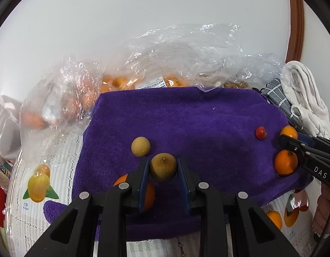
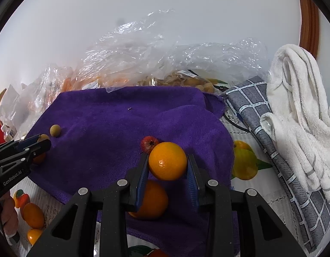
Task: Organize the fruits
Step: 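Carry the orange and yellow-green fruit onto the purple towel and open both tools, then move both open tools back toward the remaining oranges, then grasp an orange with the right tool while the left tool grasps another orange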
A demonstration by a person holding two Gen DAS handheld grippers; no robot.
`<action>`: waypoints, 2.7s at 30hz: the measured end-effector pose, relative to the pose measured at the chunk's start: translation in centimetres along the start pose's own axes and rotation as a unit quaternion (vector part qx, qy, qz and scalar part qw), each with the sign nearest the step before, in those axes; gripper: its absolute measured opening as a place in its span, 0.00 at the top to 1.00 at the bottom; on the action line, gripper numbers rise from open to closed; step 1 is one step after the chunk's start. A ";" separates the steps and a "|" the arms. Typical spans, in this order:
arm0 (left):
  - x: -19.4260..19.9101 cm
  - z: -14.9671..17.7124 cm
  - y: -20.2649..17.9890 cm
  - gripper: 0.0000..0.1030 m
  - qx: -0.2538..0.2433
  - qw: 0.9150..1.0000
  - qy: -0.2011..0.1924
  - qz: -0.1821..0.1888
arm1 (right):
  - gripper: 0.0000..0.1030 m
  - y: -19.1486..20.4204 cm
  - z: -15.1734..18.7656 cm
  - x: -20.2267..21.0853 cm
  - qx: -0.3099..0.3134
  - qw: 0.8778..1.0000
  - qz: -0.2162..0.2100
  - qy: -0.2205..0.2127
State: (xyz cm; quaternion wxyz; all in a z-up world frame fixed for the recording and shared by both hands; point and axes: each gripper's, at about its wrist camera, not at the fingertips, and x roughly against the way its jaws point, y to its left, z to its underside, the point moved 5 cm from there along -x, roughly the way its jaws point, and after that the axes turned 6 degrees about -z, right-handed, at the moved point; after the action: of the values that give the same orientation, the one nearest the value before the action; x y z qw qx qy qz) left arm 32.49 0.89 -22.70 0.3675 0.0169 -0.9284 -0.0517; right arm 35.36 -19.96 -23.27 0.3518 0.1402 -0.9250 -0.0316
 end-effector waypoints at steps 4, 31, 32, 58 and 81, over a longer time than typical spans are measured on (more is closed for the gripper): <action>0.2 0.1 -0.1 0.73 0.000 1.000 -0.006 0.004 | 0.47 0.0 0.1 0.4 -0.002 1.000 -0.002 -0.006; 9.5 9.8 9.3 0.56 0.078 0.996 -0.013 -0.044 | 0.38 7.3 6.3 10.4 0.032 0.999 -0.029 0.008; 9.4 10.3 9.6 0.56 0.085 0.996 -0.007 -0.037 | 0.38 7.9 6.9 10.3 0.035 0.999 -0.034 0.014; 8.3 12.0 10.6 0.56 0.139 0.989 0.044 0.030 | 0.68 11.0 7.7 2.4 0.053 0.996 -0.022 0.069; 7.7 12.0 9.9 0.52 0.110 0.992 0.056 0.019 | 0.68 6.1 10.1 6.9 0.056 0.997 -0.014 0.054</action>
State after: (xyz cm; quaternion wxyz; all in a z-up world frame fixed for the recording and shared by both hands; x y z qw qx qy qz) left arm 18.71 11.21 -25.11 0.4161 0.0430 -0.9064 0.0590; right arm 22.37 -16.47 -25.48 0.3927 0.1742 -0.9027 0.0228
